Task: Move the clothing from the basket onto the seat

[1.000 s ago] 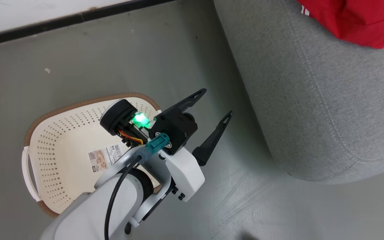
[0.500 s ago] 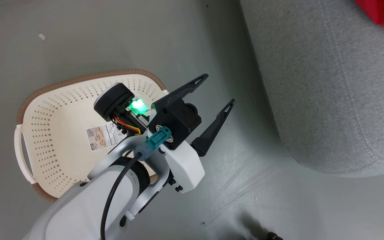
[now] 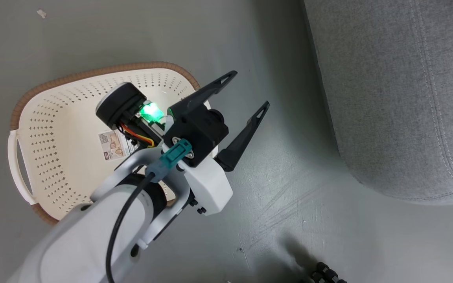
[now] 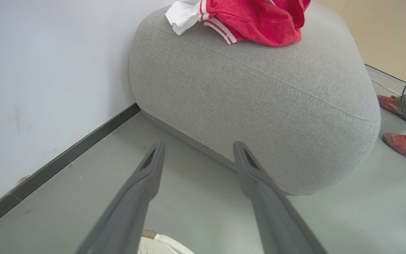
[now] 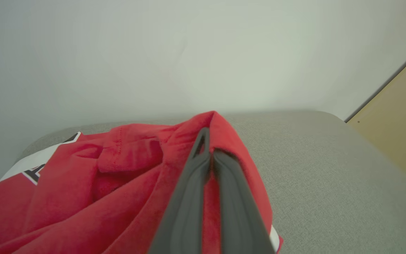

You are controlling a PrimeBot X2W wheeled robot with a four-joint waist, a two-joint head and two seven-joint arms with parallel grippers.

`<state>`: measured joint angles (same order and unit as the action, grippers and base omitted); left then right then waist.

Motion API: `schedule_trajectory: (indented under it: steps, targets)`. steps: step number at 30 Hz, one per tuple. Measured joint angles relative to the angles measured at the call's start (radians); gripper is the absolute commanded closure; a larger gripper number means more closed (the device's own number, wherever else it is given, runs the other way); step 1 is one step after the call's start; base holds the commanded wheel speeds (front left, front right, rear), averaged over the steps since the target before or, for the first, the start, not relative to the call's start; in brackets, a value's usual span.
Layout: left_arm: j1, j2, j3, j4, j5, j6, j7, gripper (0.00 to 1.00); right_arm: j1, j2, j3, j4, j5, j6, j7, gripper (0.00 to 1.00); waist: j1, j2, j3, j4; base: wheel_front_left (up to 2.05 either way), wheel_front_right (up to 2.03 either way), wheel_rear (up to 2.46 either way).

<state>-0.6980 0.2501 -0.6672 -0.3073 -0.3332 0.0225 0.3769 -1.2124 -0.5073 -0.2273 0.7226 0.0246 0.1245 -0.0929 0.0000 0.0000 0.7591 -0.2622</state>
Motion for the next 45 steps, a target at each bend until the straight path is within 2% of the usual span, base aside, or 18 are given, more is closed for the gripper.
schedule_trajectory:
  steps: [8, 10, 11, 12, 22, 28, 37, 43, 45]
  targets:
    - [-0.01, 0.011, 0.023, 0.004, 0.0, -0.009, -0.034, 0.0, 0.039, 0.065, -0.064, 0.002, -0.034, 0.0, 0.001, 1.0, 0.0, 0.0, 0.002, -0.007, 0.0, 0.0, 0.0]
    - [-0.01, 0.012, 0.027, 0.004, 0.0, -0.017, -0.04, 0.0, 0.06, 0.073, -0.081, -0.002, -0.043, 0.0, 0.001, 0.6, 0.0, 0.0, -0.002, -0.009, 0.0, 0.0, 0.0]
    - [-0.011, 0.012, 0.029, 0.005, 0.0, -0.018, -0.045, 0.0, 0.067, 0.078, -0.088, -0.004, -0.049, 0.0, 0.001, 0.33, 0.0, 0.0, -0.004, -0.011, 0.0, 0.0, 0.0]
    - [-0.011, 0.013, 0.032, 0.006, 0.0, -0.018, -0.046, 0.0, 0.078, 0.081, -0.092, -0.009, -0.057, 0.0, 0.0, 0.0, 0.0, 0.0, -0.006, -0.012, 0.0, 0.0, 0.0]
    - [-0.011, 0.017, 0.051, 0.026, -0.001, -0.018, -0.081, 0.0, 0.185, 0.164, -0.146, -0.086, -0.087, 0.0, -0.034, 0.0, 0.0, 0.0, -0.04, -0.023, 0.0, 0.0, 0.0]
    - [-0.01, 0.024, 0.08, 0.031, -0.003, -0.016, -0.118, 0.0, 0.272, 0.24, -0.143, -0.149, -0.117, 0.0, -0.063, 0.0, 0.0, 0.0, -0.069, -0.025, 0.0, 0.0, 0.0]
    - [0.036, 0.037, 0.153, 0.044, -0.015, 0.029, -0.178, 0.0, 0.353, 0.355, -0.04, -0.266, -0.15, 0.0, -0.11, 0.0, 0.0001, 0.0, -0.119, -0.015, 0.0, 0.0, 0.0]
    - [0.091, 0.039, 0.202, 0.05, -0.033, 0.064, -0.226, 0.0, 0.401, 0.45, 0.08, -0.287, -0.159, 0.0, -0.111, 0.0, 0.0, 0.0, -0.156, 0.003, 0.0, 0.0, 0.0]
    - [0.101, 0.039, 0.21, 0.051, -0.037, 0.072, -0.234, 0.0, 0.413, 0.463, 0.099, -0.286, -0.16, 0.0, -0.111, 0.0, 0.0, -0.0001, -0.163, 0.008, 0.0, 0.0, 0.0]
